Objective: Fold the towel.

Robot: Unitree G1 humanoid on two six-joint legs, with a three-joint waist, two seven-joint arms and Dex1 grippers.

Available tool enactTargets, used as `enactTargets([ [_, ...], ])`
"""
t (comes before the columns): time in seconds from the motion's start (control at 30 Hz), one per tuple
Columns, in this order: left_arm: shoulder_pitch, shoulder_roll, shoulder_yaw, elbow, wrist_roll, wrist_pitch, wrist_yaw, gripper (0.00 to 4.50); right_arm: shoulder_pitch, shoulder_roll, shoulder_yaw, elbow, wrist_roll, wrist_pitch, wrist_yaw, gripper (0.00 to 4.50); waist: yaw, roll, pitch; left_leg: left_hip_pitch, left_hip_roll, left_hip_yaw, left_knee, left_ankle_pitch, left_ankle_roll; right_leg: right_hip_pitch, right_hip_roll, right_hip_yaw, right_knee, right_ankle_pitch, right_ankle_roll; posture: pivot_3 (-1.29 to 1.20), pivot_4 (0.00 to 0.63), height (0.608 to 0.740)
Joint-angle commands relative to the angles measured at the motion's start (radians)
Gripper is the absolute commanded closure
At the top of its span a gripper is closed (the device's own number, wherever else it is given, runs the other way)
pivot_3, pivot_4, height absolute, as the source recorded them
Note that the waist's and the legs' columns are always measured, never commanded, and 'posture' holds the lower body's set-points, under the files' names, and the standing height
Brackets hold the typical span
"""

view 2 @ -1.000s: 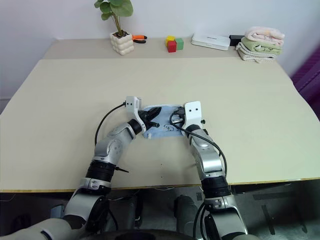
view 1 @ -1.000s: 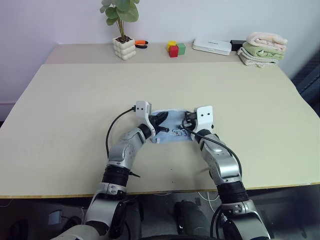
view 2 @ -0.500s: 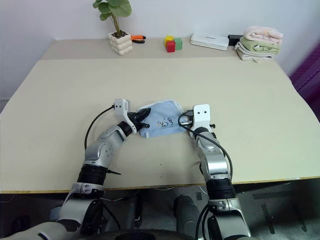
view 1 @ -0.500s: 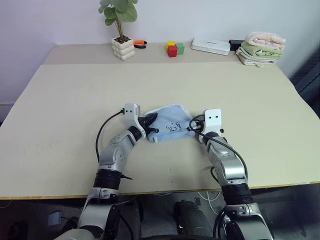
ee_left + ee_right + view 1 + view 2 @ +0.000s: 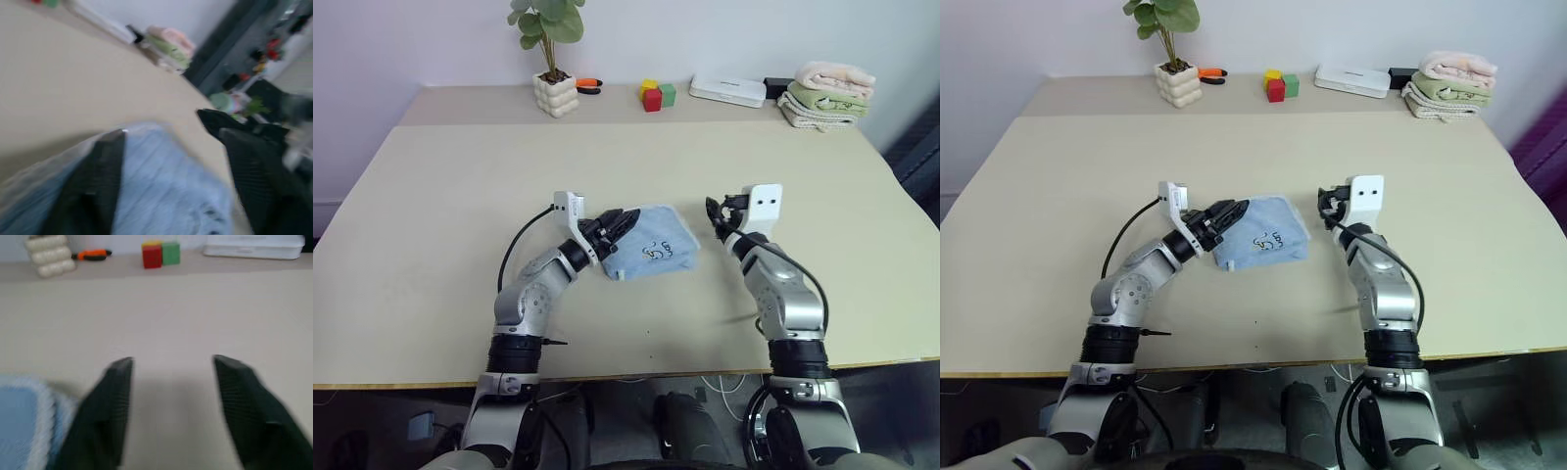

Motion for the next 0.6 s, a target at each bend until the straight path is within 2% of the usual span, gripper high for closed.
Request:
enactTargets([
  [0.03, -0.012, 0.081, -0.005, -0.032, 0.026, -0.057, -0.088, 0.0, -0.066, -0.036, -0.129, -0.016, 0.208, 0.213, 0.036, 0.28, -0.001, 0.0, 0.0, 0.0, 0.0, 0.0, 0.0, 0.0, 0.0, 0.0, 0.0, 0.0, 0.0, 0.0, 0.0, 0.0, 0.15, 0.74],
  [0.07, -0.013, 0.118, -0.016, -0.01, 0.071, -0.113, -0.115, 0.0, -0.077, -0.051, -0.162, -0.024, 0.286, 0.297, 0.062, 0.13, -0.001, 0.0, 0.0, 0.0, 0.0, 0.0, 0.0, 0.0, 0.0, 0.0, 0.001, 0.0, 0.0, 0.0, 0.0, 0.0, 0.15, 0.74],
  [0.13, -0.012, 0.18, -0.018, 0.025, 0.105, -0.188, -0.183, 0.0, -0.106, -0.085, -0.234, -0.024, 0.415, 0.466, 0.06, 0.13, 0.001, 0.0, 0.0, 0.0, 0.001, 0.0, -0.001, 0.0, 0.0, 0.0, 0.001, 0.0, 0.0, 0.0, 0.0, 0.0, 0.15, 0.74],
  [0.23, -0.007, 0.267, 0.013, 0.058, 0.069, -0.214, -0.312, 0.0, -0.133, -0.149, -0.304, -0.03, 0.571, 0.678, 0.069, 0.13, 0.003, 0.001, 0.001, 0.0, 0.001, 0.001, -0.001, 0.0, 0.0, -0.001, 0.0, 0.0, 0.0, -0.001, -0.001, 0.0, 0.15, 0.74],
  [0.43, 0.023, 0.438, 0.096, 0.067, -0.039, -0.223, -0.601, 0.0, -0.105, -0.231, -0.328, -0.066, 0.739, 0.957, 0.084, 0.13, 0.0, 0.001, 0.001, -0.001, 0.001, 0.001, -0.002, 0.0, 0.001, -0.002, -0.001, 0.0, 0.0, -0.002, -0.004, 0.0, 0.15, 0.74],
  [0.6, 0.062, 0.557, 0.136, 0.057, -0.103, -0.154, -0.738, 0.0, -0.059, -0.211, -0.328, -0.069, 0.791, 1.072, 0.066, 0.13, -0.001, 0.001, 0.001, -0.001, 0.001, 0.001, -0.002, 0.0, 0.001, -0.002, -0.001, 0.0, 0.0, -0.002, -0.004, 0.0, 0.15, 0.74],
])
